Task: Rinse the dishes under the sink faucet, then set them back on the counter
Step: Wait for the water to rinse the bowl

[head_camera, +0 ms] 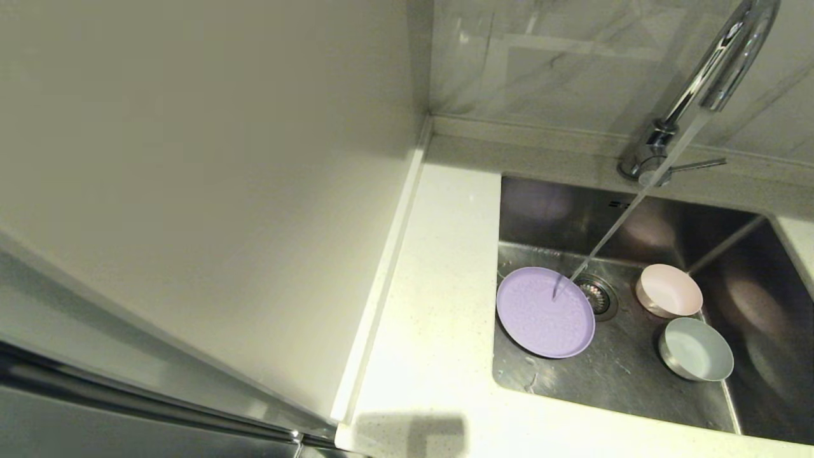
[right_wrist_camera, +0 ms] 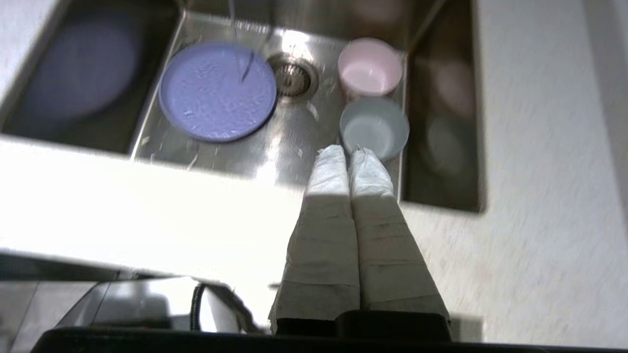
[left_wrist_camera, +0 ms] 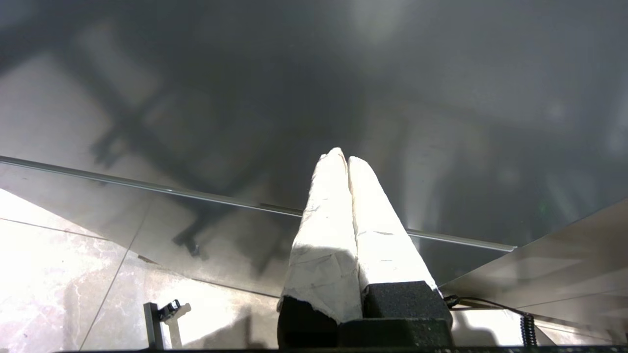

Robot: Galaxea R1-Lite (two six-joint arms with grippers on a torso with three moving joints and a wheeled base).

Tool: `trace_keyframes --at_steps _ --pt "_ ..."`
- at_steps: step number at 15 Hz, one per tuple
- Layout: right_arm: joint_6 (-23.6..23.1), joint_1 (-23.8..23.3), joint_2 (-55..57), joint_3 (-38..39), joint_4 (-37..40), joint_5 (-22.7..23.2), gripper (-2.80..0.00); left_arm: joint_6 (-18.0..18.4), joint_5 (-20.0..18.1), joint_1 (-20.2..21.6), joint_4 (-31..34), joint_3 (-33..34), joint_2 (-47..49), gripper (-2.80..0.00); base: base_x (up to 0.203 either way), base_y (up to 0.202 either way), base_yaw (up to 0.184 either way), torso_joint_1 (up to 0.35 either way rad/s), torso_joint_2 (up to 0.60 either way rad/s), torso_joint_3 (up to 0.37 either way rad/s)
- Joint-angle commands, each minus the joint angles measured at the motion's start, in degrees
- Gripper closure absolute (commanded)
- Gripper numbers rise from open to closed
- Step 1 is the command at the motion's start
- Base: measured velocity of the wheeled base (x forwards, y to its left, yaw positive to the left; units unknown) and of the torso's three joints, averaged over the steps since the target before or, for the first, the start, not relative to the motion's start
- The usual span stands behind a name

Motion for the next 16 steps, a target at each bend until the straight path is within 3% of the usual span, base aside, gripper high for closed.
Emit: trace_keyframes --at_steps 1,4,8,11,16 --pt "0.4 0.5 -10.2 4.0 1.5 0.0 0.00 0.0 0.0 0.0 0.0 0.2 0.0 0.00 0.000 0.000 0.000 0.000 0.00 0.000" --pt "1.8 0.5 -12.9 11.1 -1.1 0.4 0.00 0.0 0.0 0.0 0.0 0.1 0.0 0.00 0.000 0.000 0.000 0.000 0.00 0.000" --pt "1.9 0.5 -12.9 24.2 -13.4 2.9 0.00 0.0 0.0 0.0 0.0 0.2 0.0 0.00 0.000 0.000 0.000 0.000 0.00 0.000" --pt "0.3 0.5 -12.9 27.0 -15.8 7.4 0.00 0.0 0.0 0.0 0.0 0.2 0.0 0.00 0.000 0.000 0.000 0.000 0.00 0.000" --pt "2.1 0.5 -12.9 30.0 -24.8 7.6 0.00 0.0 0.0 0.0 0.0 0.2 0.0 0.00 0.000 0.000 0.000 0.000 0.00 0.000"
